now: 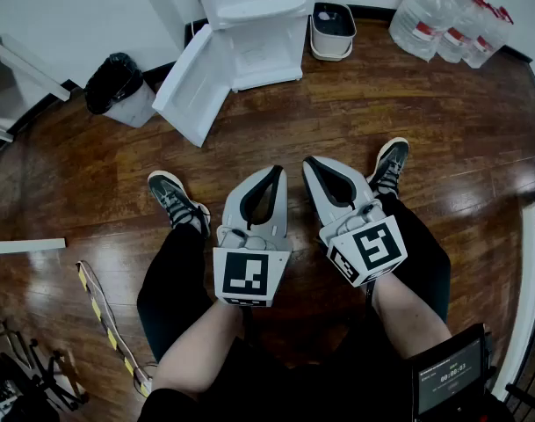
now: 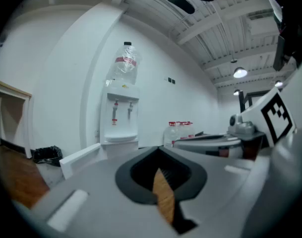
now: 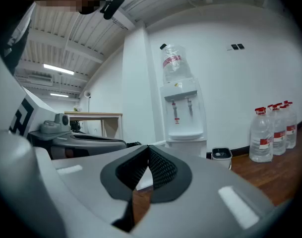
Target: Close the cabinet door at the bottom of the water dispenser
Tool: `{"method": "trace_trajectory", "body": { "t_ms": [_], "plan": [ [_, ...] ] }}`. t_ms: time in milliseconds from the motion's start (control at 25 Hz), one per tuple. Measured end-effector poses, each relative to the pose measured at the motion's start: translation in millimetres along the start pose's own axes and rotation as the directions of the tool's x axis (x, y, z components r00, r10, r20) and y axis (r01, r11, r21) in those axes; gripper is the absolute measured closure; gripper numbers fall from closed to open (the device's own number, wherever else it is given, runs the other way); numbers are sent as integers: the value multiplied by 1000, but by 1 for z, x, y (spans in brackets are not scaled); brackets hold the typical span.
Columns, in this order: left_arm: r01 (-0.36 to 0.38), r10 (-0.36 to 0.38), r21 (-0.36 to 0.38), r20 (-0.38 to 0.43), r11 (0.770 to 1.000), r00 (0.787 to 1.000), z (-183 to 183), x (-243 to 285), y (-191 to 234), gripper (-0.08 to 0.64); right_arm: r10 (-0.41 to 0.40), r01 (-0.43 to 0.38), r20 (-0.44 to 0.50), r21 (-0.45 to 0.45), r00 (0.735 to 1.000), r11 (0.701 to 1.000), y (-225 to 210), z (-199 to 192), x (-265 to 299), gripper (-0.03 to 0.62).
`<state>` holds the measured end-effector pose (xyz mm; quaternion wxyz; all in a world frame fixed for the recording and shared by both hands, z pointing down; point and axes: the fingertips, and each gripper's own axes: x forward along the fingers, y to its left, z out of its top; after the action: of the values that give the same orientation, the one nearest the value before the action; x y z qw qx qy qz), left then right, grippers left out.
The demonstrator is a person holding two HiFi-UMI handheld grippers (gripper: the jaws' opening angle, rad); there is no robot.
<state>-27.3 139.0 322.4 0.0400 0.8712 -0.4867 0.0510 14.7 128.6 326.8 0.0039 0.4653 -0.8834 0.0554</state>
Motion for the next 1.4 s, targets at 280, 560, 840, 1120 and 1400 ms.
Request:
{"method": "trace_trajectory", "body": {
  "t_ms": [280,560,840,1120,1400],
  "plan": [
    [-16,16,13,5,1000,1000,7,12,13,540,-1,3,-48,29,999,1000,-9,2,20,588],
    [-18,18,-12,13,1000,1000,21,44,43,540,8,-7,-67,12,998,1000,-26,6,52,588],
    [-7,7,2,10,1000,1000,35,76,65,537,-11,13,-72,27,997,1000,-56,18,78,588],
    [-18,18,-11,-12,1000,1000,41,104,95,537,2,2,-98,42,995,999,-75,23,108,588],
    [-63,63,-18,-27,998,998,42,123,134,537,-2,12,-116,83,993,996,-85,25,133,588]
  ]
}}
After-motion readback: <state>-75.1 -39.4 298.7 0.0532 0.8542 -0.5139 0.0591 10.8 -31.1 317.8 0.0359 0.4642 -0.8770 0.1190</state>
